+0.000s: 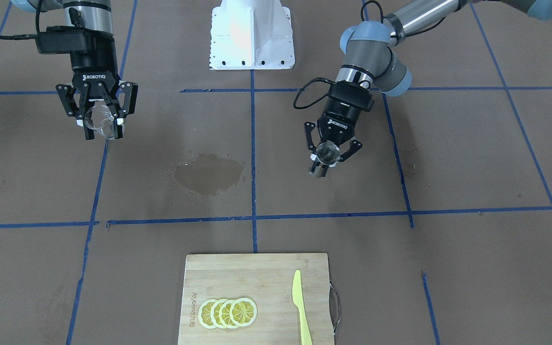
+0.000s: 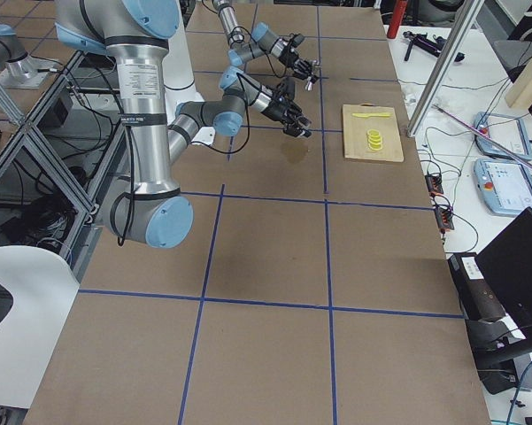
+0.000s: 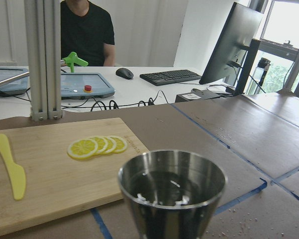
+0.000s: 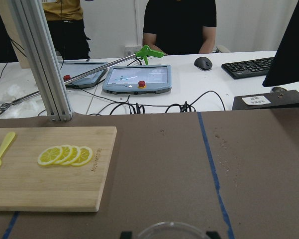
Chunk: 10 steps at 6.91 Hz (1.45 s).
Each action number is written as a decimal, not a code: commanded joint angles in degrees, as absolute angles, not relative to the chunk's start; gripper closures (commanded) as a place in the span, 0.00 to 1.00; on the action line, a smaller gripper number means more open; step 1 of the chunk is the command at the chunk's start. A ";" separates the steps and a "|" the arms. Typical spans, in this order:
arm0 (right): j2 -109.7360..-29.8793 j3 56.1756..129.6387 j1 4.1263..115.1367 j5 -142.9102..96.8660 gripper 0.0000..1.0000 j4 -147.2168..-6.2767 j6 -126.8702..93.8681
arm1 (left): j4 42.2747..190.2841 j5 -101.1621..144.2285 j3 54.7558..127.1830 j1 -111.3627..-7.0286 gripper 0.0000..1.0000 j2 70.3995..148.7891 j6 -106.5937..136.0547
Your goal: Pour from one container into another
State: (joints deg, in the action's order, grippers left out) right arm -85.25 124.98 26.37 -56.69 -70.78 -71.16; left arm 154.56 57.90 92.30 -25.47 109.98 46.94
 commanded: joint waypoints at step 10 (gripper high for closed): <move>-98.88 117.52 23.22 -48.97 1.00 -50.71 -77.43 | 153.81 28.59 86.22 -21.64 1.00 92.55 74.79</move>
